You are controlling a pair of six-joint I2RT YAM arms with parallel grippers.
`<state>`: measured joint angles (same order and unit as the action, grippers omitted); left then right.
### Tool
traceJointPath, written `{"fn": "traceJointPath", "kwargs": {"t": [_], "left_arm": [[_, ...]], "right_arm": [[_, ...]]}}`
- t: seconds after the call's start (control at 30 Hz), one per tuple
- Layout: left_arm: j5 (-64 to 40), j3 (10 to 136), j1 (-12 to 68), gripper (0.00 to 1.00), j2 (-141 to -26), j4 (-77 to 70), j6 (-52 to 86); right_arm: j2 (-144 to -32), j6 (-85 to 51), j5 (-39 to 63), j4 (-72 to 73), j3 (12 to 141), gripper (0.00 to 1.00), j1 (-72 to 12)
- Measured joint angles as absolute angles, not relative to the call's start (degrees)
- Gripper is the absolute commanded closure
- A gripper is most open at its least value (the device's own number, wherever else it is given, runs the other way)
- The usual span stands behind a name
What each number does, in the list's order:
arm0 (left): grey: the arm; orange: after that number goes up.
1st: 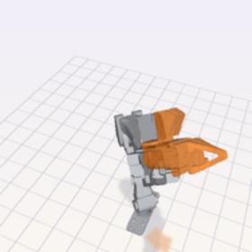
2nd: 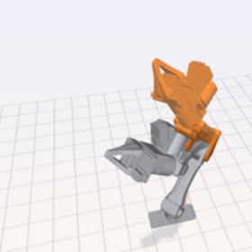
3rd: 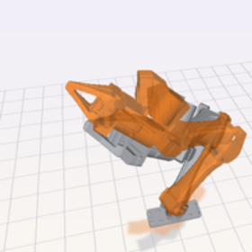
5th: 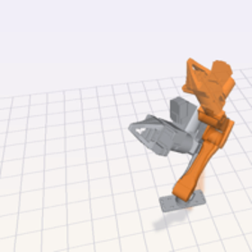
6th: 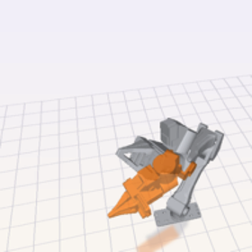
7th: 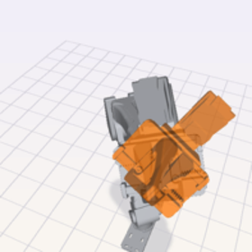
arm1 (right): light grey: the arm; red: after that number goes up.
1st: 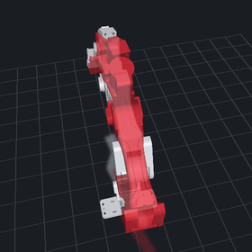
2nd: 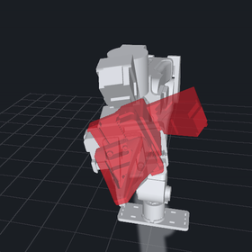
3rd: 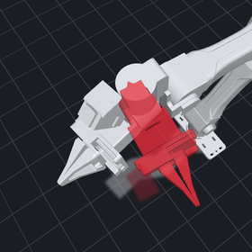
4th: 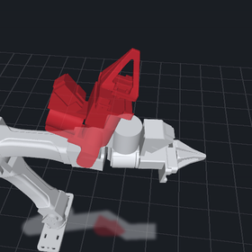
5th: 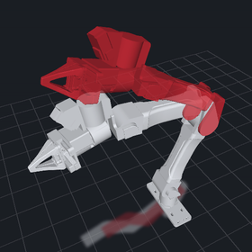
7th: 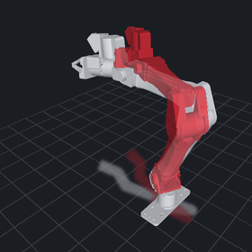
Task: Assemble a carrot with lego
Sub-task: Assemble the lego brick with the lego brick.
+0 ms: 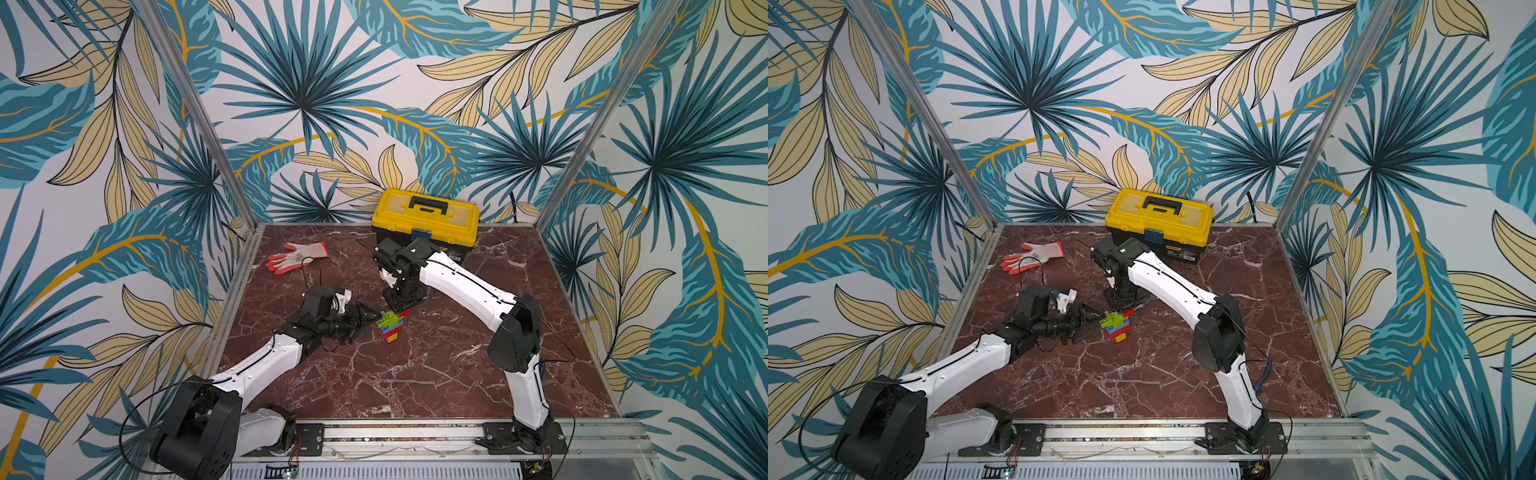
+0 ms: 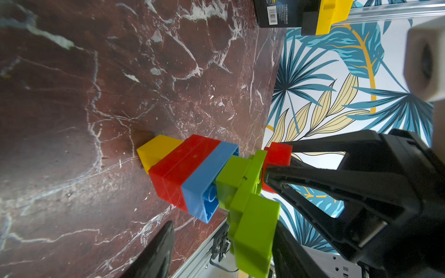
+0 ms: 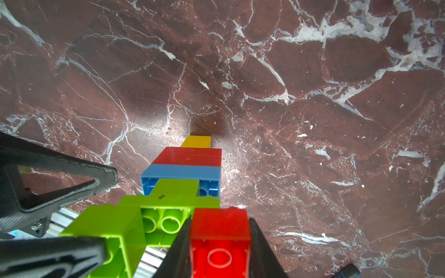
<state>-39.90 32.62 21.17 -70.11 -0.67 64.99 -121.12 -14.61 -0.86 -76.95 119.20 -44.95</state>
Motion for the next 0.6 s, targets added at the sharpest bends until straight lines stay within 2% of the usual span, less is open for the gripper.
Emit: {"fn": "traceJointPath", "kwargs": {"t": [0.6], "left_arm": [[-40.51,32.64,20.97,0.40,-68.90,2.31,63.40]], "right_arm": [[-121.16,-15.03,-3.16,-77.45,119.04,0.74,-46.81]]}}
